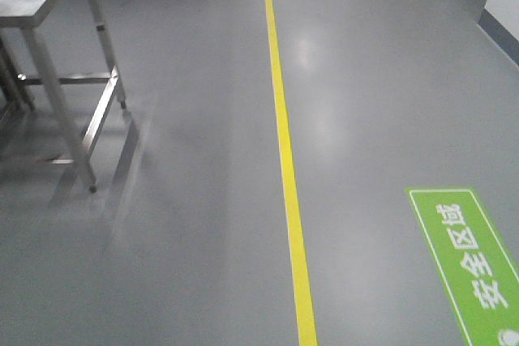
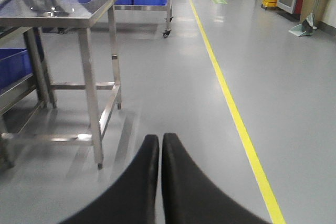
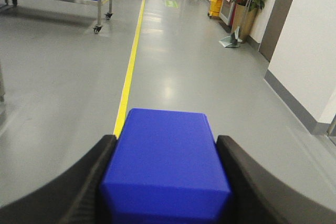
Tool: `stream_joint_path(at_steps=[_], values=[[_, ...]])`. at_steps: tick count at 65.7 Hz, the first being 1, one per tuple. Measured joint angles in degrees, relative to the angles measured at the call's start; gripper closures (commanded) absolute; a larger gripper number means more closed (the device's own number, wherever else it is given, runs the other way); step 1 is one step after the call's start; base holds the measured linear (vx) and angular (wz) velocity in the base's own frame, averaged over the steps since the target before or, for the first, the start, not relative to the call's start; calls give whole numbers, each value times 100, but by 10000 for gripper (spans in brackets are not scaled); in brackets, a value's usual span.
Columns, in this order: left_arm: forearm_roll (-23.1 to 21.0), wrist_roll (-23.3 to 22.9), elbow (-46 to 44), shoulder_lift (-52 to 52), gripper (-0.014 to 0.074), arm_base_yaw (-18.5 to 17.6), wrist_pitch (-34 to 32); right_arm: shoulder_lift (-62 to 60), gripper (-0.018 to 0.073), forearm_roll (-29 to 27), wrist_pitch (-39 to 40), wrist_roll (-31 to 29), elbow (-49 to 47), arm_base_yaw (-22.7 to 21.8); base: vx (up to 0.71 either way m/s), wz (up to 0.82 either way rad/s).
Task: Pour parts from conveyor to right shelf
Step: 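Drive along the yellow floor line toward the bin shelves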
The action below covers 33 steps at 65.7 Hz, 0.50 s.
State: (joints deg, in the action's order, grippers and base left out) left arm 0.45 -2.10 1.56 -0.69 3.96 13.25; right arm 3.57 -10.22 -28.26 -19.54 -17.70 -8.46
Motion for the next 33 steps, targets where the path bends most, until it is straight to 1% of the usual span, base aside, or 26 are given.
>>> stream_joint_path(at_steps=[33], values=[[0,0,0,0,603,0,0,0,564,0,0,0,0,0,75,-14]])
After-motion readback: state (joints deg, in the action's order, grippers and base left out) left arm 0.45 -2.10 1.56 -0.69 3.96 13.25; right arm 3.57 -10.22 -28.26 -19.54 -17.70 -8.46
